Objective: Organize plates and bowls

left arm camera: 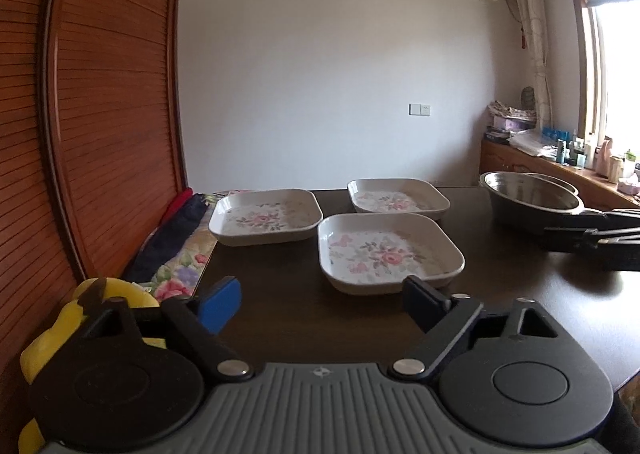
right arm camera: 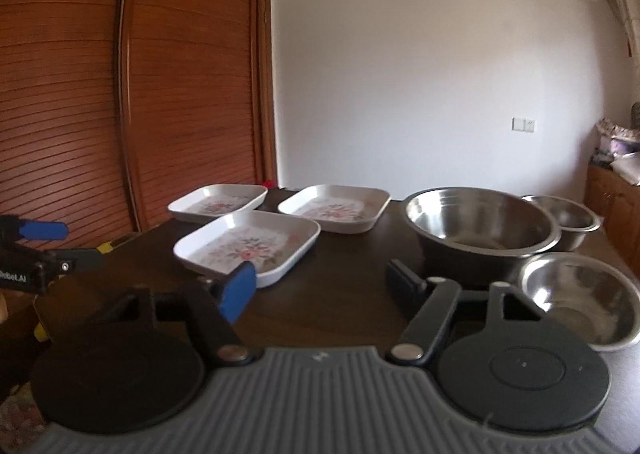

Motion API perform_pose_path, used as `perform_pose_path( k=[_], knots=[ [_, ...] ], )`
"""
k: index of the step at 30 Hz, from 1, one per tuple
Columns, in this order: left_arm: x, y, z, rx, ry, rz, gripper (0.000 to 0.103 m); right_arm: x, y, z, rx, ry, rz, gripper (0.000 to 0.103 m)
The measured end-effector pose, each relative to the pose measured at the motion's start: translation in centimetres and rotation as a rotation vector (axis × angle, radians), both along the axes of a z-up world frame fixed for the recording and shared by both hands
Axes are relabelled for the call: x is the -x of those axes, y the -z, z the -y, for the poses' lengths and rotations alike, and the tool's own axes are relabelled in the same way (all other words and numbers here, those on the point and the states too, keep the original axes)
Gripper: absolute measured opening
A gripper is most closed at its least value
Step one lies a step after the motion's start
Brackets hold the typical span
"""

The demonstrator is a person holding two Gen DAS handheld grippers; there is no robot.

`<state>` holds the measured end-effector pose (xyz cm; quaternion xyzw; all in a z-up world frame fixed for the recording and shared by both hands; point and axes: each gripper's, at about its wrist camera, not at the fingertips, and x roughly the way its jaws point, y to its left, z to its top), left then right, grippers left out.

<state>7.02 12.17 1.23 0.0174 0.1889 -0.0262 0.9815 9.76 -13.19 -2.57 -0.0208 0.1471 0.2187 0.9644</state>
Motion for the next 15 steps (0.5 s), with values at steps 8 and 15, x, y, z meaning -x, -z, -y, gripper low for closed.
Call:
perform_pose_path(
  k=[8,15],
  knots=[
    [-4.2,-1.1,0.0,0.000,0.068,-0.051,0.087,-4.2,-0.5,-1.6,-0.005,-0.062,-0.091,0.050],
    [-8.3,-0.6,-0.3,0.039,0.100,-0.114,0.078,-7.6,-0.6,-2.2,0.000,-0.104,-0.203,0.044]
  ],
)
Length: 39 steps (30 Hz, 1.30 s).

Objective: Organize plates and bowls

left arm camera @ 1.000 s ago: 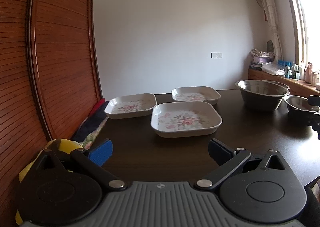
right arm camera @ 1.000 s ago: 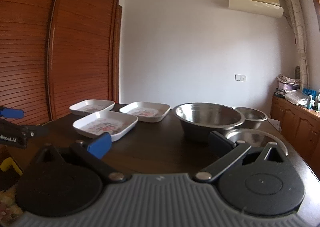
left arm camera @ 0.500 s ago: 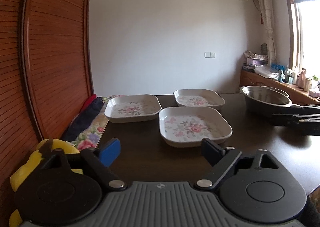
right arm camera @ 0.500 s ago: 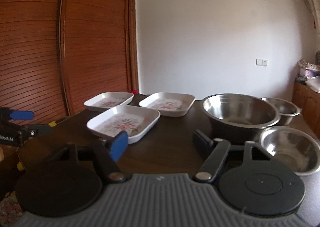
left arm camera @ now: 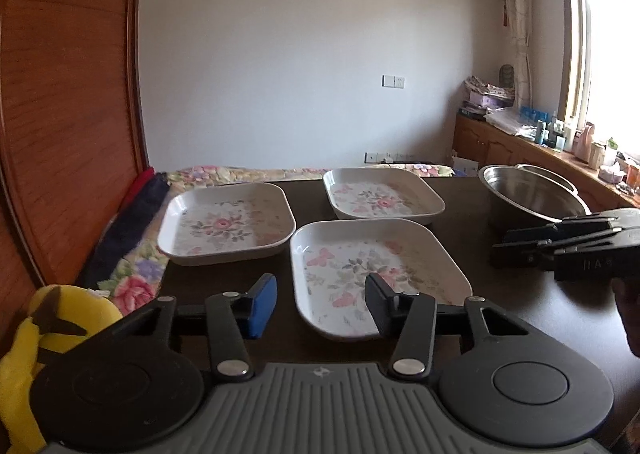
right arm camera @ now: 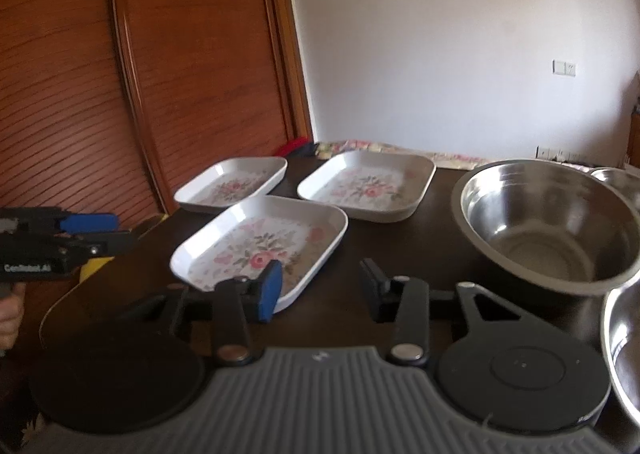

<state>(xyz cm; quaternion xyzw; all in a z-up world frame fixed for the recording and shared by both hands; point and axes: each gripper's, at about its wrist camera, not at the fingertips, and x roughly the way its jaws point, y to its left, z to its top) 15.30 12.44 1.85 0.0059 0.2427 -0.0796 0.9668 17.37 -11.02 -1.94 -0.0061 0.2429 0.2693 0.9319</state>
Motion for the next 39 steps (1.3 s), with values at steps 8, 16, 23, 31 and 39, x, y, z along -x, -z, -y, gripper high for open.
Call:
perform_pose_path(
  k=[8,16,23,31,39],
  knots=[
    [-3.7,0.8,-0.1,-0.052,0.000,-0.049,0.077,-3.3,0.4,-1.5,0.013,-0.064,-0.086,0.040],
    [-5.9,1.8,-0.7,-0.014,0.042,-0.107,0.065,-5.0,0.7,-1.9,0.037,-0.089,-0.124,0.038],
    [-6.8,2.2,-0.7,0.006,0.057,-0.133,0.064,-5.5,1.3,-2.5,0.060,-0.110,-0.136,0.035],
    [-7.5,2.8,-1.0,0.021,0.057,-0.156,0.063,-6.1,1.7,-2.5,0.065,-0.113,-0.144,0.033],
    [-7.4,3.4,-0.9,0.025,0.047,-0.158,0.042,-6.0,1.9,-2.6,0.060,-0.123,-0.156,0.027]
  ],
)
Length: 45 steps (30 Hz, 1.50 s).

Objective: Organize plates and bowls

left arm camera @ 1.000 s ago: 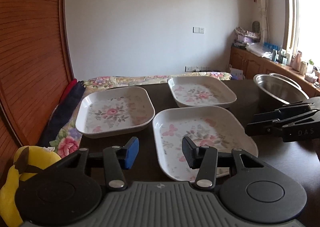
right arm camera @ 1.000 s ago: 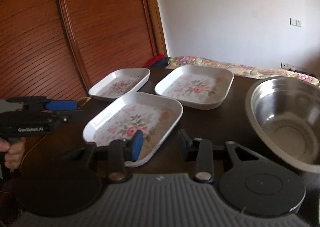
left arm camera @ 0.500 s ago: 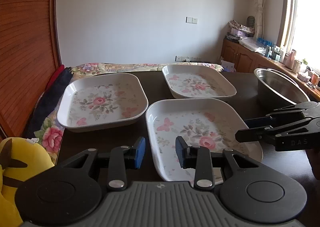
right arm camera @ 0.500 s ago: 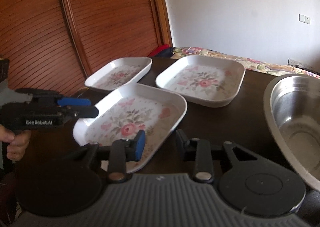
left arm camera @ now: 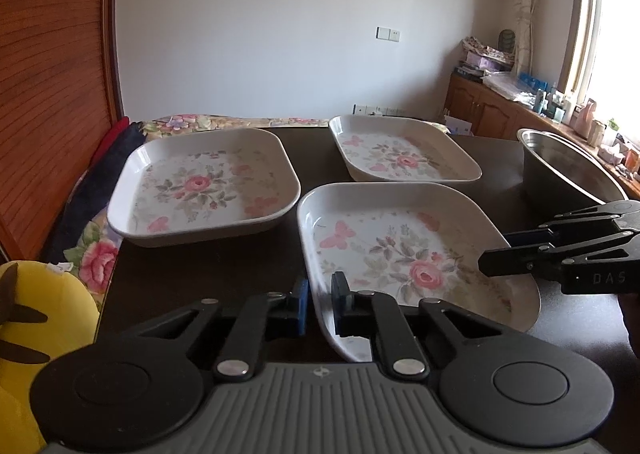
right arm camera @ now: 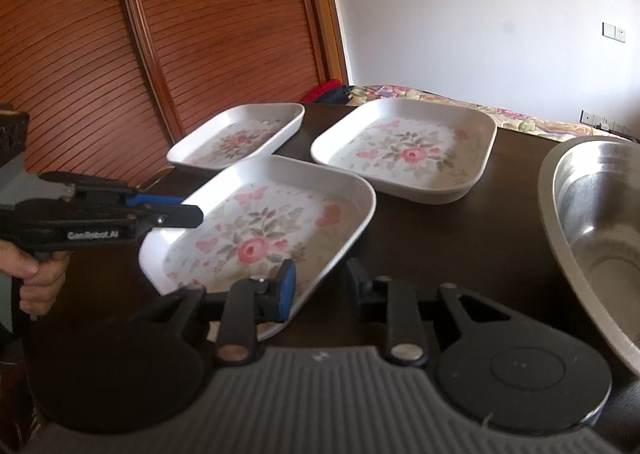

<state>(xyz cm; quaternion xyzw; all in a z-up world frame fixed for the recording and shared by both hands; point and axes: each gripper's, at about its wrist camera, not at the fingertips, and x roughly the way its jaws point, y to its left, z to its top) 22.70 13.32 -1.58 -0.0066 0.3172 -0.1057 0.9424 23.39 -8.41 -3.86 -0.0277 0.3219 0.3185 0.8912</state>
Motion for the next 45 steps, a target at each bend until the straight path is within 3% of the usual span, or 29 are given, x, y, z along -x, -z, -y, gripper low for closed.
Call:
perform_pose_path(
  k=[11,20,45],
  knots=[
    [2.2,-0.9,0.5,0.029,-0.015,0.039,0.042,0.3,0.2,0.7,-0.049,0.038,-0.016,0.020],
    [5.5,-2.0,1.3,0.042,-0.015,0.079,0.042,2.6,-1.3,1.8,-0.081,0.053,0.039,0.017],
    [12.0,0.5,2.6,0.101,0.000,0.073,0.042,8.3,-0.1,3.1,-0.079,0.057,0.056,0.017]
  ],
)
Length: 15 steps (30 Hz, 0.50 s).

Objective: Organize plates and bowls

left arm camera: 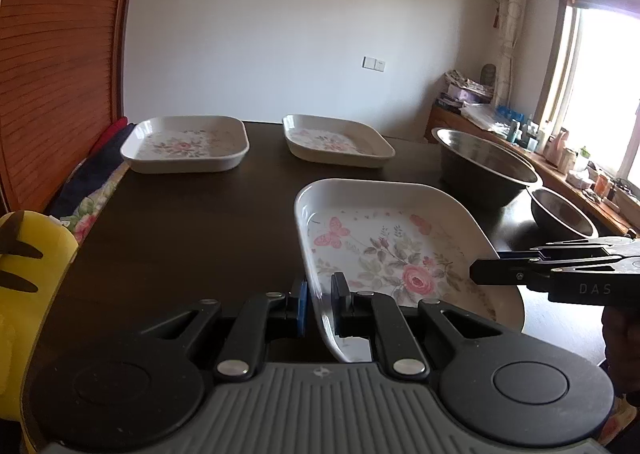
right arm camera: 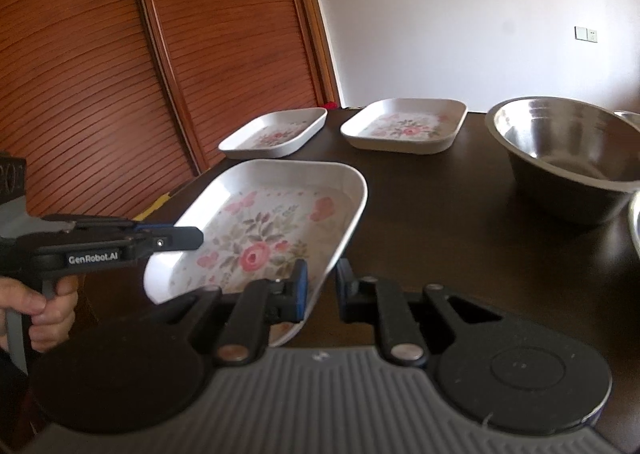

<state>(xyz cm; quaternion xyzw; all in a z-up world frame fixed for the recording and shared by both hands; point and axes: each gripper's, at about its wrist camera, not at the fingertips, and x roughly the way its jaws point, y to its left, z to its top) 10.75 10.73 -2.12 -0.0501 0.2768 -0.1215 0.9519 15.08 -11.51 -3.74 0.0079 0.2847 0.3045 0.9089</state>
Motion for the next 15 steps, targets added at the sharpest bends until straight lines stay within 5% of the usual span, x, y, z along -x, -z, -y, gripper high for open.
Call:
perform_pose_path(
  k=[15],
  knots=[
    [-0.7,0.6,0.8,-0.022,-0.013,-0.015,0.042,0.8,1.1,-0.2,0.004,0.059,-0.008,0.018]
  ],
)
